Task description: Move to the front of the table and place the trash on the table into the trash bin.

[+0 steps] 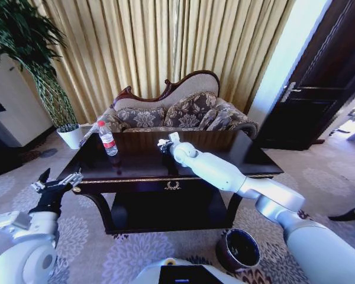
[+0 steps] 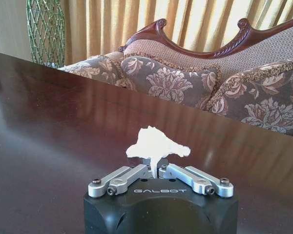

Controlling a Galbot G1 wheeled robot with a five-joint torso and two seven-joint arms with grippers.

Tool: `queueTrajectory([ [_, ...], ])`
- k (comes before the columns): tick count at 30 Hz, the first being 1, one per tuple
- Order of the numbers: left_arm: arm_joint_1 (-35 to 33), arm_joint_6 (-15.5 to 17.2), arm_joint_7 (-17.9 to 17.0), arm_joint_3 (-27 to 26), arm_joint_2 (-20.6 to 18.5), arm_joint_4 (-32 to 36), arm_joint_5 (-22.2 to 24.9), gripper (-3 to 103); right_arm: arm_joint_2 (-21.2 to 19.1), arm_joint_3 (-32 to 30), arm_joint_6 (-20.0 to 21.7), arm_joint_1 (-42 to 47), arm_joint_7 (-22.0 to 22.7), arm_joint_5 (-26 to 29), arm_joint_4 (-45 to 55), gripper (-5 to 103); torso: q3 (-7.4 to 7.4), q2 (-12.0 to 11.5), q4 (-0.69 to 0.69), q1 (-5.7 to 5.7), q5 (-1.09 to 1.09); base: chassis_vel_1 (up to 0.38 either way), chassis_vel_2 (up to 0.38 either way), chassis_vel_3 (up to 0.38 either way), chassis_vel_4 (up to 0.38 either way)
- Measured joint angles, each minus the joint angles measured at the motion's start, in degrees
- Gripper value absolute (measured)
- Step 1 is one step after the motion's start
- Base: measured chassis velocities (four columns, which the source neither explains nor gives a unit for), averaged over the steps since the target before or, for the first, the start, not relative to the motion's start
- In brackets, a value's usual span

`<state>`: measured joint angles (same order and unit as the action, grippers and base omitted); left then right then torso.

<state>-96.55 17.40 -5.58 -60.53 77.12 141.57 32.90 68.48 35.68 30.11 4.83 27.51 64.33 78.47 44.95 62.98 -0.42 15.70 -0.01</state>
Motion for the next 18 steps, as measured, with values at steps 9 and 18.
queueTrajectory([
  [9,0.41,-0.21,0.02,-0.14,-0.48,-0.63,0.06,100,-2.81,-2.33,-2.16,0.98,0.05,0.45,3.56,0,0.00,0.00,0.02,0.00,-0.01,0.000,0.000,0.000,0.000],
  [18,0.36,-1.06,0.74,0.47,-1.82,-1.82,0.39,100,-14.23,-11.63,-10.60,10.57,-2.72,-7.65,12.12,0,0.00,0.00,-0.03,0.00,0.02,0.000,0.000,0.000,0.000],
])
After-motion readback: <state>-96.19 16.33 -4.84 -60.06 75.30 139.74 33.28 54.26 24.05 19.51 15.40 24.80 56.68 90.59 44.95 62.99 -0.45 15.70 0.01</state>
